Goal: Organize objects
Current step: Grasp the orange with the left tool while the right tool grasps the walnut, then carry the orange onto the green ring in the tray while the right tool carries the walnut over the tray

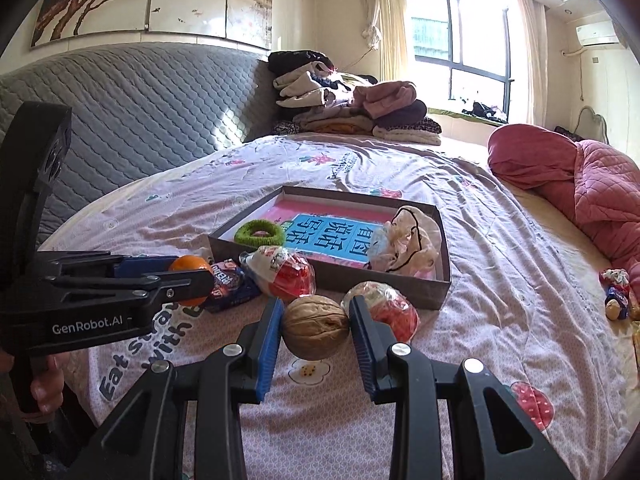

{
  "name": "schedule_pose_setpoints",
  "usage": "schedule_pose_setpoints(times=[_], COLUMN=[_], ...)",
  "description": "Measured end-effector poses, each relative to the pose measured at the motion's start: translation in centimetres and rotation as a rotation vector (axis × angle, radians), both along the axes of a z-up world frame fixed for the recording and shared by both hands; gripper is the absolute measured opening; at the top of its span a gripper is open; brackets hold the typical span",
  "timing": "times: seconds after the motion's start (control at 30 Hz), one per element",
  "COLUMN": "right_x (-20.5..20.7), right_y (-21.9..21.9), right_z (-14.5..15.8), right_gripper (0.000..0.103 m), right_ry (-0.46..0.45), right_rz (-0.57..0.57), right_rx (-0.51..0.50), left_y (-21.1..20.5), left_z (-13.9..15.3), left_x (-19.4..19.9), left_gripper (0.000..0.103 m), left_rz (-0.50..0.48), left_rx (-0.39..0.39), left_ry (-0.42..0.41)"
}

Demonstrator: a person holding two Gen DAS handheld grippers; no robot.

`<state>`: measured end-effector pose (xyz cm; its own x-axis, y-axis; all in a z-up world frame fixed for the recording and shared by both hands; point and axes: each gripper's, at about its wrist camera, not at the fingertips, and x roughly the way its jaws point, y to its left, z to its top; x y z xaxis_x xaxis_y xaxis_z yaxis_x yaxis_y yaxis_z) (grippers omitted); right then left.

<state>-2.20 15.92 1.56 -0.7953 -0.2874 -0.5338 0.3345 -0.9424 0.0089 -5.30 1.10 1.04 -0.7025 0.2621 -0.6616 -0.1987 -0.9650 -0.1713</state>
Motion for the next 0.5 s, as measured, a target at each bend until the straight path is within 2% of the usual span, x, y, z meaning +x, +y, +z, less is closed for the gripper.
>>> schedule_pose_setpoints(times=[0.5], right_x=[-1.6], right_y=[-0.7], right_z=[0.7], right_gripper=[0.035], right_ry=[0.035], right_rz=[0.008], right_rx=[0.004], left_y=[-0.6], left_z=[1.1], left_x=[-0.8], left_gripper=[0.040], left_rz=[0.007], left_rx=[-0.012], left_ry=[0.058])
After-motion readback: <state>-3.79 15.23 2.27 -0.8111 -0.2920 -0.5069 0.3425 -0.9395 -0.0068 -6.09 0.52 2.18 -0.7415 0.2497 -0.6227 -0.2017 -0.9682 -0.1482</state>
